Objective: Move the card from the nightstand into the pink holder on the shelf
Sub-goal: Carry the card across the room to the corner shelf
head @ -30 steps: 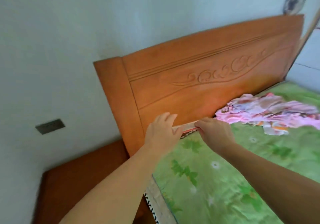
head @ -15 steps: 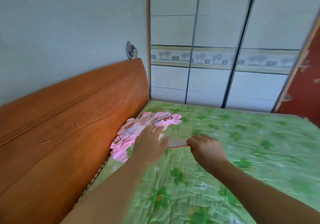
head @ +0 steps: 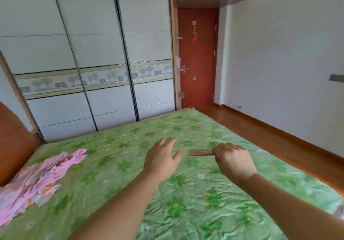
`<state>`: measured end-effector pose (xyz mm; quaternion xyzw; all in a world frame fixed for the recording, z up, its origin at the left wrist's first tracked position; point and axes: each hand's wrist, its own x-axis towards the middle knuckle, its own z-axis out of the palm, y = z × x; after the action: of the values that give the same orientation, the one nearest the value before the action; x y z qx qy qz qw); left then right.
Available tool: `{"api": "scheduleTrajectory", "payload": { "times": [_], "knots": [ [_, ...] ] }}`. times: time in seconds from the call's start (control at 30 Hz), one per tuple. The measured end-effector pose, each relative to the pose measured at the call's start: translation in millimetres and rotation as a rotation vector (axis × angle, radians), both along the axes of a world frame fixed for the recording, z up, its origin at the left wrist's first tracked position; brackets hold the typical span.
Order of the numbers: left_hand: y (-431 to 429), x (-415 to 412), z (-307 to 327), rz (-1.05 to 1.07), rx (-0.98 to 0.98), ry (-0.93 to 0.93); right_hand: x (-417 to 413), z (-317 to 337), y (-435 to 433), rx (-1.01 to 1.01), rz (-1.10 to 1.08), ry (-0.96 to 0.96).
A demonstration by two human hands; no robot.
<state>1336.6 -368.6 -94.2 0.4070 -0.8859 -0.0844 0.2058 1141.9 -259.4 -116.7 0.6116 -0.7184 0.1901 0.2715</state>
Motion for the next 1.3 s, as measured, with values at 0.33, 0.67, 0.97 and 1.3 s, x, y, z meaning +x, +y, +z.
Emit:
{"api": "scheduleTrajectory", "payload": {
  "times": [0.33, 0.67, 0.97, 1.3],
  "knots": [
    [125, -295, -6, -0.463, 0.033, -0.017, -224, 1, 194, 0.016, -0.438, -0.012],
    [238, -437, -10, -0.91, 0.116, 0.012, -266, 9, 343, 0.002, -0.933, -0.081],
    [297, -489, -20, -1.109, 0.086, 0.0, -271, 2, 393, 0.005, -1.128, -0.119],
    [335, -575, -21, -1.046, 0.038, -0.038, -370, -6, 441, 0.055, -1.056, -0.175]
  ]
}}
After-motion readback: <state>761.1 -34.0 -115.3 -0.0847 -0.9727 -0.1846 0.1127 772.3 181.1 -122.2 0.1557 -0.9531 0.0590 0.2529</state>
